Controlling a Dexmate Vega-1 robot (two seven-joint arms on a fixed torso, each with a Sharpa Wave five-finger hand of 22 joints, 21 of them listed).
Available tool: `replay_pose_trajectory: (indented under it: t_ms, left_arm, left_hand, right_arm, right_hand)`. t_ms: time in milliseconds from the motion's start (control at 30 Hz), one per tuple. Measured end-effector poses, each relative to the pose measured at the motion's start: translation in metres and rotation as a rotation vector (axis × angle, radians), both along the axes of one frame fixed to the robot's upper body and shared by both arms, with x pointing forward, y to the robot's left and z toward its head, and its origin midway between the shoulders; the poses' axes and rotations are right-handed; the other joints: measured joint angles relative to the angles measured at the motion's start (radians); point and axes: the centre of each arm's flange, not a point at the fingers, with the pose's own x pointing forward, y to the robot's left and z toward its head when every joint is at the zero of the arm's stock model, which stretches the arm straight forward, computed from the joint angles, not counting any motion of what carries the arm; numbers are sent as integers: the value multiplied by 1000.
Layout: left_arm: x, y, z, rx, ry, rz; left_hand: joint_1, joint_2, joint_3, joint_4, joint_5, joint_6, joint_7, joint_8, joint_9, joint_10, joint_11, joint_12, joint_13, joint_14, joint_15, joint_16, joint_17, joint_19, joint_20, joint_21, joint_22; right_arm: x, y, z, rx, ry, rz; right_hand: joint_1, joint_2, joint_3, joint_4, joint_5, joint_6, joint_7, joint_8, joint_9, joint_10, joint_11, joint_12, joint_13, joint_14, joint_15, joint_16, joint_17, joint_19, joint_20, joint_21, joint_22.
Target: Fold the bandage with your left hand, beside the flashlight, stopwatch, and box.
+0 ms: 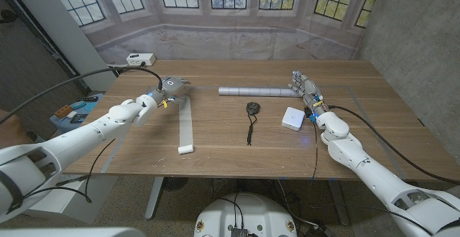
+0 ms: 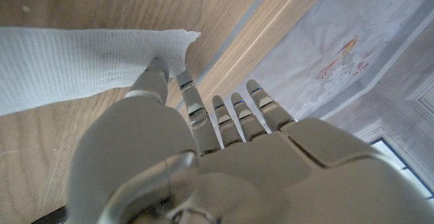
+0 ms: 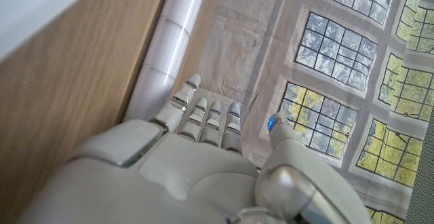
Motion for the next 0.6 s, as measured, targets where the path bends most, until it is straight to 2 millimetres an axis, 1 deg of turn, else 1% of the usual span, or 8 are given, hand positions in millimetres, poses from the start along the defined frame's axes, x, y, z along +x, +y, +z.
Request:
replay_pose_trajectory:
  t_ms: [100, 200, 233, 333, 433, 500, 567, 600]
  left_arm:
    - [1, 0, -1, 0, 3, 0]
    - [2, 0, -1, -2, 5, 0]
    - [2, 0, -1, -3, 5, 1]
    - [3, 1, -2, -6, 8, 1]
    - [3, 0, -3, -8, 4, -3]
    - [4, 0, -3, -9, 3, -5]
    - [4, 0, -4, -9, 2, -6]
    - [4, 0, -4, -9, 2, -6]
  left_hand:
    - [0, 0, 0, 0, 0, 13, -1, 6, 0, 0, 0, 0, 0, 0, 0, 0, 0, 0, 0, 0, 0]
    - [0, 0, 0, 0, 1, 32, 8, 12, 0, 1, -1, 0, 0, 0, 0, 0, 0, 0, 0, 0, 0]
    - [0, 0, 0, 0, 1, 38, 13, 16, 0, 5, -5, 0, 0, 0, 0, 0, 0, 0, 0, 0, 0]
    - [0, 0, -1, -1, 1, 68, 16, 29, 0, 10, -2, 0, 0, 1, -1, 0, 0, 0, 0, 0, 0]
    - [0, 0, -3, -3, 1, 102, 19, 42, -2, 26, -4, 0, 0, 10, -9, 0, 0, 0, 0, 0, 0]
    - [4, 4, -3, -3, 1, 117, 20, 52, -2, 32, -3, 0, 0, 15, -4, 0, 0, 0, 0, 0, 0]
    - [6, 6, -3, -3, 1, 128, 20, 61, 3, 38, -9, 5, 0, 22, -11, 0, 0, 0, 0, 0, 0]
    - [6, 7, -3, -3, 1, 137, 19, 64, 5, 42, -5, 5, 0, 22, -11, 0, 0, 0, 0, 0, 0]
  right_arm:
    - [0, 0, 0, -1, 1, 0]
    - [1, 1, 1, -4, 1, 0]
    - [1, 1, 1, -5, 2, 0]
    - [1, 1, 1, -7, 4, -1]
    - [1, 1, 2, -8, 3, -2]
    - [1, 1, 3, -9, 3, -2]
    - [1, 1, 3, -10, 2, -2]
    - [1, 1, 3, -10, 2, -2]
  right_hand:
    - [0, 0, 0, 0, 0, 0, 0, 0, 0, 0, 0, 0, 0, 0, 0, 0, 0, 0, 0, 0, 0]
    - [0, 0, 0, 0, 0, 0, 0, 0, 0, 0, 0, 0, 0, 0, 0, 0, 0, 0, 0, 0, 0]
    - [0, 0, 0, 0, 0, 0, 0, 0, 0, 0, 0, 0, 0, 0, 0, 0, 0, 0, 0, 0, 0]
    - [0, 0, 0, 0, 0, 0, 0, 0, 0, 0, 0, 0, 0, 0, 0, 0, 0, 0, 0, 0, 0]
    - [0, 0, 0, 0, 0, 0, 0, 0, 0, 0, 0, 0, 0, 0, 0, 0, 0, 0, 0, 0, 0]
    - [0, 0, 0, 0, 0, 0, 0, 0, 0, 0, 0, 0, 0, 0, 0, 0, 0, 0, 0, 0, 0]
    - [0, 0, 0, 0, 0, 0, 0, 0, 0, 0, 0, 0, 0, 0, 0, 0, 0, 0, 0, 0, 0]
    - [0, 0, 0, 0, 0, 0, 0, 0, 0, 0, 0, 0, 0, 0, 0, 0, 0, 0, 0, 0, 0]
